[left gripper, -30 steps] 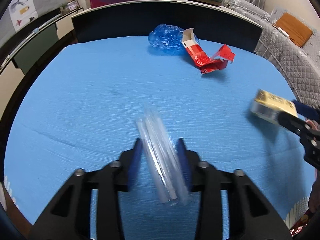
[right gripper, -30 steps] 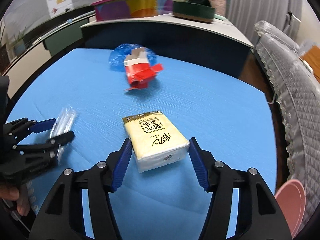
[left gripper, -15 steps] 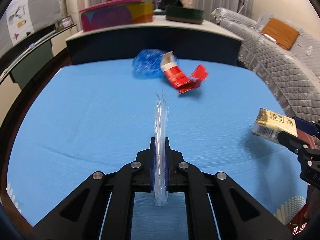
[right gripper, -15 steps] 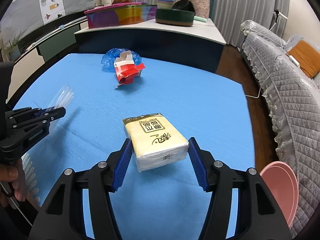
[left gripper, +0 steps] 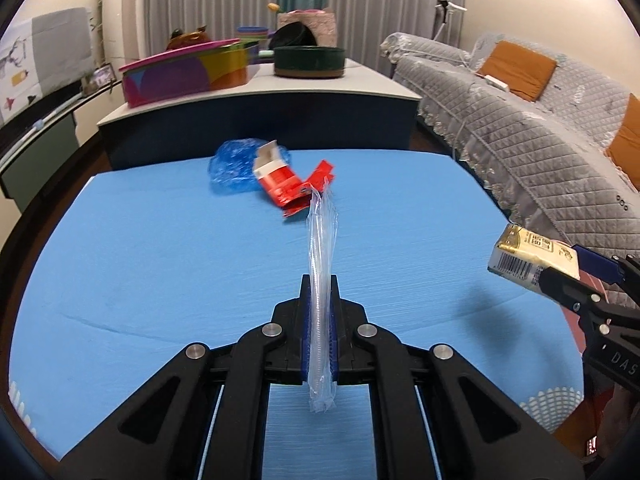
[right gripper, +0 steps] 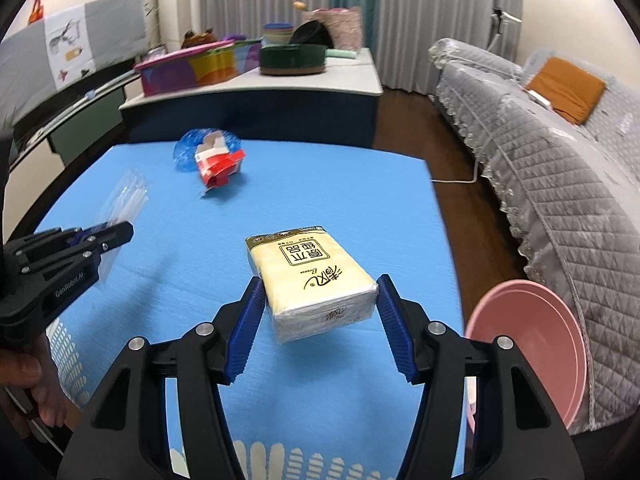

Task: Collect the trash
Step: 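Carry the straws and tissue pack over the pink basin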

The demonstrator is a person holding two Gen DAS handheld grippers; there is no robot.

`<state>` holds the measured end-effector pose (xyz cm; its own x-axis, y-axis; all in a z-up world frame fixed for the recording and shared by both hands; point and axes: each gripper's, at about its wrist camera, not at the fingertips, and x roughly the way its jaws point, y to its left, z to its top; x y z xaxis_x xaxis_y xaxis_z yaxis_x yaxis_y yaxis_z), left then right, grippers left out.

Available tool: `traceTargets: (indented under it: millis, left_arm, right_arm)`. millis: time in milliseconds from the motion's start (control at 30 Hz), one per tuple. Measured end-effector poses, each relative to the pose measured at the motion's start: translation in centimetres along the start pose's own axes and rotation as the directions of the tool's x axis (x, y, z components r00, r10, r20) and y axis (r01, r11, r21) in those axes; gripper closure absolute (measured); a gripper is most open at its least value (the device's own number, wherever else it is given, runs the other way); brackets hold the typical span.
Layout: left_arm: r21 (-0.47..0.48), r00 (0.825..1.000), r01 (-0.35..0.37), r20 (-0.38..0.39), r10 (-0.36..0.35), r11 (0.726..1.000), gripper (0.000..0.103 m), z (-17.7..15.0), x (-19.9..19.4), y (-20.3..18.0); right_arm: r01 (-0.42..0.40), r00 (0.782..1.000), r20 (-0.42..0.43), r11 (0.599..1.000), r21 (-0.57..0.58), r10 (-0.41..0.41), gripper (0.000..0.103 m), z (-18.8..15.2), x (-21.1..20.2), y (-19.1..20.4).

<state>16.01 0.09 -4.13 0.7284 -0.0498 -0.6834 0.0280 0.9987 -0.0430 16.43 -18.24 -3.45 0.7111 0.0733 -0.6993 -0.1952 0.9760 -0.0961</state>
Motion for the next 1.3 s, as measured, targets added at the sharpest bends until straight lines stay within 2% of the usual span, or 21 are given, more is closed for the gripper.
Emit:
traceTargets:
  millis: [500,1300]
  left_arm:
    - [0.047,0.997,0.073,0.026,-0.074,0.996,0.096,0.7,-0.4,-4.7]
    - [0.11,0.984,0.173,0.03,-0.177,0.979,0.096,1.5,0.5,-12.1]
  right_arm:
    - [0.116,0.99,0.067,0.988,0.102,-0.123,0.046,-1.0,-3.9,-4.3]
    - [0.21,0.971,0.072,0.957,0.199,-0.228,0.046,-2.8,-5.5,-10.7]
